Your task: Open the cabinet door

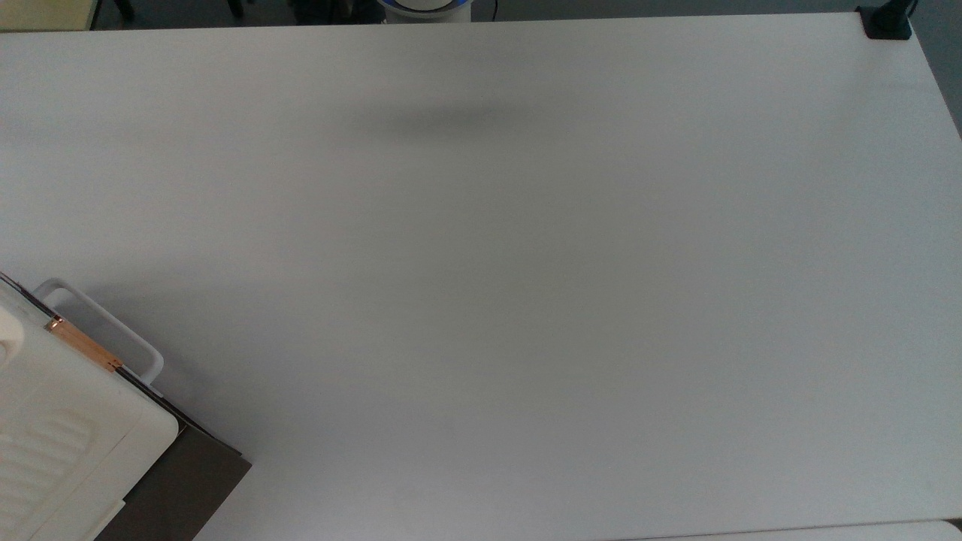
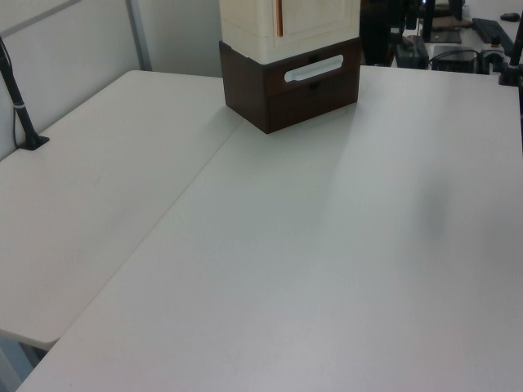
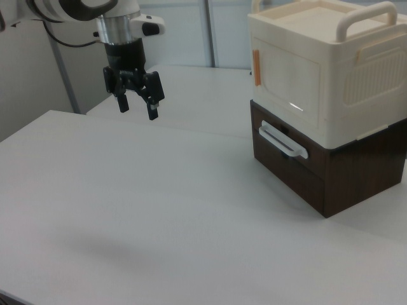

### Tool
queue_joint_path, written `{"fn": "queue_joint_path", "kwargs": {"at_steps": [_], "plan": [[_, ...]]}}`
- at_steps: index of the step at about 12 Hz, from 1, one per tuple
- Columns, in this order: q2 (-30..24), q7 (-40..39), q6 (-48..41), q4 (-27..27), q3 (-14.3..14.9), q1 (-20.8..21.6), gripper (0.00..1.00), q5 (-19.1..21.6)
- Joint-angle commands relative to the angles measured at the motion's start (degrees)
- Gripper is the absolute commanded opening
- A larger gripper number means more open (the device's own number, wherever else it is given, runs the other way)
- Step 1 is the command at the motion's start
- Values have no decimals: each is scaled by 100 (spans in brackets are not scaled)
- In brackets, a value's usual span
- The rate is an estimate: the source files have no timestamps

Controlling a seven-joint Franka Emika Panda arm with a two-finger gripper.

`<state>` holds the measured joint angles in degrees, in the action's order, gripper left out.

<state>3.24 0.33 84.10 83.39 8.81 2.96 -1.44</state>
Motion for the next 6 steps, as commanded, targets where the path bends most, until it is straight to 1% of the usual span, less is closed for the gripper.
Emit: {"fn": "queue_joint_path", "kwargs": {"at_steps": [1, 2, 6], "plan": [[-236, -129, 53, 240, 32, 134, 100, 151], [-219, -130, 54, 231, 41, 126, 100, 214], [-219, -103, 54, 231, 41, 125, 100, 215]]}}
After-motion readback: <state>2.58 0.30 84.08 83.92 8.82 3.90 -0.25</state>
